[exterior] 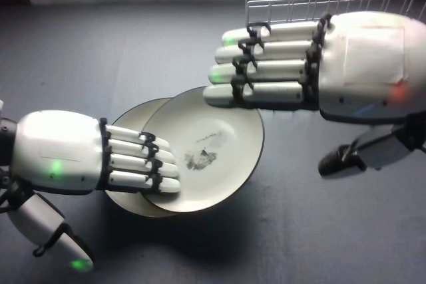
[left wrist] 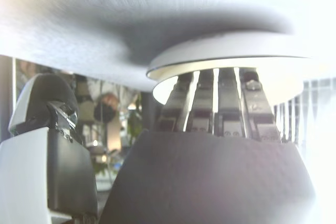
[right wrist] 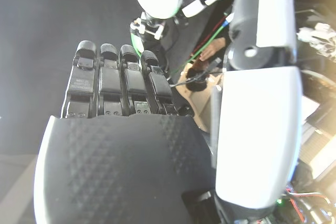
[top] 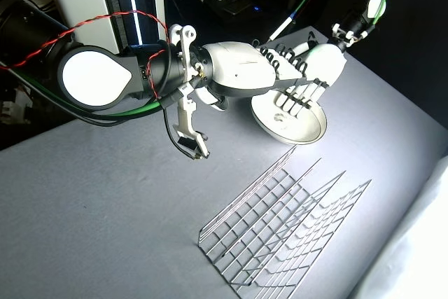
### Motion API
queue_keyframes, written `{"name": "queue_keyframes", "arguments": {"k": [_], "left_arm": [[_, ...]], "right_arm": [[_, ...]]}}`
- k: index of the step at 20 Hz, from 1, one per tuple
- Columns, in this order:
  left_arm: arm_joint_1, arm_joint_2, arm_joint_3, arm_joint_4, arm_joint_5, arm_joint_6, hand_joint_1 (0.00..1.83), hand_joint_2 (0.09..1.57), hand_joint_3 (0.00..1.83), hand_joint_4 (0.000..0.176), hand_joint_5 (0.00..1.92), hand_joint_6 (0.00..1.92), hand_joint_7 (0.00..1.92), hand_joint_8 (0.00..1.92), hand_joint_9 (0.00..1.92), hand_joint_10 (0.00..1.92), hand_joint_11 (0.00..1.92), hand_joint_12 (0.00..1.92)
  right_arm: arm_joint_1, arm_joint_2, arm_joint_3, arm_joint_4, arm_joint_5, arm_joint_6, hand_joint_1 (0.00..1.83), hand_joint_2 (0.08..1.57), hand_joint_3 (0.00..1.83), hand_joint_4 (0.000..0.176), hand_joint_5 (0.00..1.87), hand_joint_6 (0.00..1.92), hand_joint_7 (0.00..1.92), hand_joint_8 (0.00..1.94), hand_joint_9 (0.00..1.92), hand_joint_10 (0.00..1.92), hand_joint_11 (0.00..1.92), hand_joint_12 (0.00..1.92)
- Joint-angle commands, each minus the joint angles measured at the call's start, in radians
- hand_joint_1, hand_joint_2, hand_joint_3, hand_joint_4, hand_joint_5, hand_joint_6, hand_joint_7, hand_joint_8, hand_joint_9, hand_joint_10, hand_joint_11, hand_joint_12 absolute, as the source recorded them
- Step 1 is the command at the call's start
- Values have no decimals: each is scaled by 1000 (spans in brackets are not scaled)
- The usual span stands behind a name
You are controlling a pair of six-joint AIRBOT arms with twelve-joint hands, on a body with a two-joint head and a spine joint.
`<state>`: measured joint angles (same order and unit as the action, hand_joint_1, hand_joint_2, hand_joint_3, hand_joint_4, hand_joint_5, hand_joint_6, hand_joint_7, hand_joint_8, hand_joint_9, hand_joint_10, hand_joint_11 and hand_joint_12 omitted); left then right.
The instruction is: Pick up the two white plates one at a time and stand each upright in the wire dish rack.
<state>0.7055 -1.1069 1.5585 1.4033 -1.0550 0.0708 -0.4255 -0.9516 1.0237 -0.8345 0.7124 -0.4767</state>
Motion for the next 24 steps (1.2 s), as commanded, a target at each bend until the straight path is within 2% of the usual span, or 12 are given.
{"name": "queue_keyframes", "arguments": {"k": [1, 10, 13, 24], "left_arm": [[-1, -16, -9, 6, -33, -3, 0, 1057, 2, 0, 0, 0, 0, 0, 0, 0, 3, 77], [-36, -35, -17, 6, -18, -21, 0, 1053, 1, 0, 0, 0, 0, 0, 2, 1, 27, 60], [-36, -34, -18, 6, -16, -21, 0, 1053, 0, 0, 0, 0, 0, 0, 0, 0, 11, 58], [-37, -35, -17, 5, -16, -23, 0, 1054, 1, 0, 0, 0, 0, 0, 0, 0, 9, 66]], "right_arm": [[0, 3, -4, 43, 90, -2, 1073, 851, 0, 0, 0, 0, 0, 0, 0, 0, 0, 0], [-77, -30, 0, 68, 38, 11, 1333, 899, 10, 0, 0, 0, 0, 0, 0, 0, 0, 0], [-89, -64, 28, 71, 29, 11, 1450, 939, 22, 0, 0, 0, 0, 0, 0, 0, 0, 0], [-89, -242, 172, 73, -14, 13, 1501, 1003, 27, 0, 0, 0, 0, 0, 0, 0, 0, 0]]}}
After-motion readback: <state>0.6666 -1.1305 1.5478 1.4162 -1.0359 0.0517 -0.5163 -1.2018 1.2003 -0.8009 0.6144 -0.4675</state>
